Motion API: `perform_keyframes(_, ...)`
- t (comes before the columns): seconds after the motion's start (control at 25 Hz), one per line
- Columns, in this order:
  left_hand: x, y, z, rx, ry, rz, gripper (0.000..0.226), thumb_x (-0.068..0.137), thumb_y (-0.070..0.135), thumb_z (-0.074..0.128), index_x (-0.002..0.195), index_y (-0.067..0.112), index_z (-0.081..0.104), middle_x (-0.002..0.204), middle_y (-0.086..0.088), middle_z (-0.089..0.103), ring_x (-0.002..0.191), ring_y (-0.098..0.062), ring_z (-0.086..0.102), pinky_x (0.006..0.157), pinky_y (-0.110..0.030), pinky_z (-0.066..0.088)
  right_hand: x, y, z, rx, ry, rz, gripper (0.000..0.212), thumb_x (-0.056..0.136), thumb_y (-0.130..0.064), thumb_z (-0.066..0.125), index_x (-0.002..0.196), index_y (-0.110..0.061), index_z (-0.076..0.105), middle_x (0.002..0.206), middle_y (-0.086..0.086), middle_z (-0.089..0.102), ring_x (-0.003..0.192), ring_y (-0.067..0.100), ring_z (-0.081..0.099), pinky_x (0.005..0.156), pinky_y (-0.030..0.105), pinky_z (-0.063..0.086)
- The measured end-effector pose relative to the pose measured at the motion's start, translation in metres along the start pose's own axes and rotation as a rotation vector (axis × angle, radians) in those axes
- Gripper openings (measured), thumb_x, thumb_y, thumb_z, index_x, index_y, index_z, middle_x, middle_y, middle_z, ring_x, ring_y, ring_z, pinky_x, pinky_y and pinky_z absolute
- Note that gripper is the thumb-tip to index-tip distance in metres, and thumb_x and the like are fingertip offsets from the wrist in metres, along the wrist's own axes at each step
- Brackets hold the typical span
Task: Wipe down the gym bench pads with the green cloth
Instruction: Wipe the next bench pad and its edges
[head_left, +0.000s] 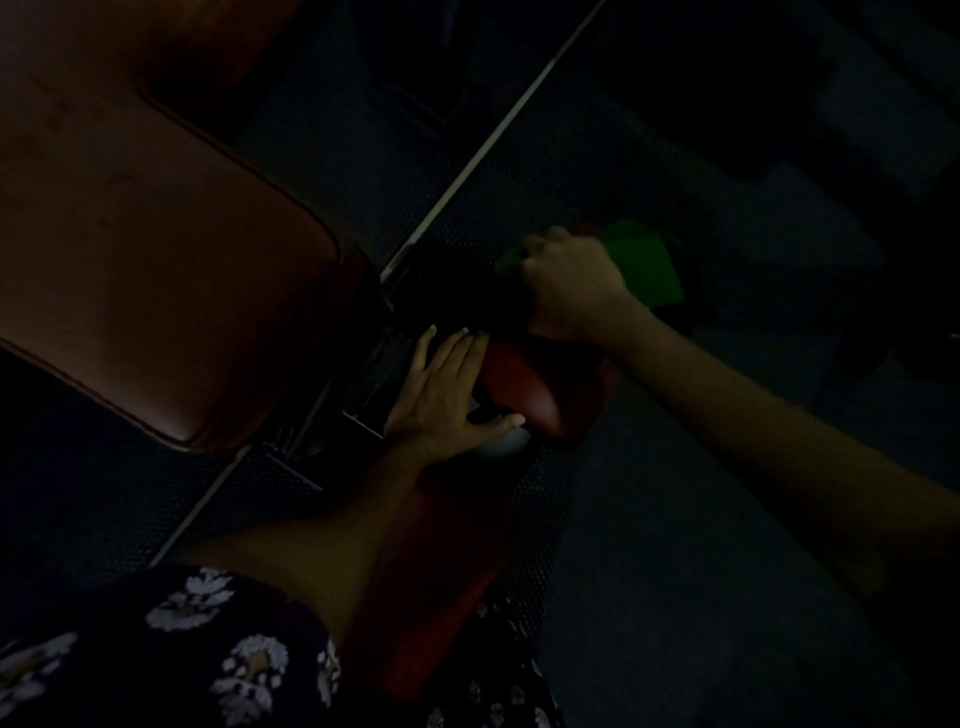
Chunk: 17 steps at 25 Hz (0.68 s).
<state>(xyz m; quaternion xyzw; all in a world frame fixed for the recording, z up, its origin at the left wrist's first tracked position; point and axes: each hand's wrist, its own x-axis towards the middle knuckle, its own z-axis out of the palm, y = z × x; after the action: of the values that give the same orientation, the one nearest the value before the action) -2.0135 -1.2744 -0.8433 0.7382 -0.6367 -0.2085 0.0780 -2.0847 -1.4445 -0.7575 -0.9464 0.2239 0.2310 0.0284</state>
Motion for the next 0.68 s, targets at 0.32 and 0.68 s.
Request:
perform_keyframes(0.32, -0.001, -0.001, -0.002, -0.067, -0.012, -0.006, 0.105, 0.078, 0.082, 0.019, 0.142, -0.001, 0.034, 0.138, -0.013, 0.049, 0.128, -0.025, 0.044, 0.114, -0.036, -0.001, 0.013, 0.059, 0.008, 0.216, 0.171, 0.408, 0.044, 0.089, -0.030, 0.055, 0.131, -0.016, 0.051, 0.126, 0.015, 0.049, 0.117, 0.036, 0.042, 0.079, 0.040, 0.042)
perform_keyframes(0.68, -0.001, -0.002, 0.004, -0.033, 0.021, 0.001, 0.104, 0.079, 0.082, 0.018, 0.139, -0.002, 0.036, 0.133, -0.013, 0.053, 0.121, -0.026, 0.051, 0.111, -0.040, 0.011, -0.047, 0.041, 0.101, 1.390, 0.929, 1.076, 0.053, 0.084, -0.049, 0.060, 0.130, -0.021, 0.054, 0.122, -0.001, 0.058, 0.112, 0.010, 0.054, 0.097, 0.032, 0.046)
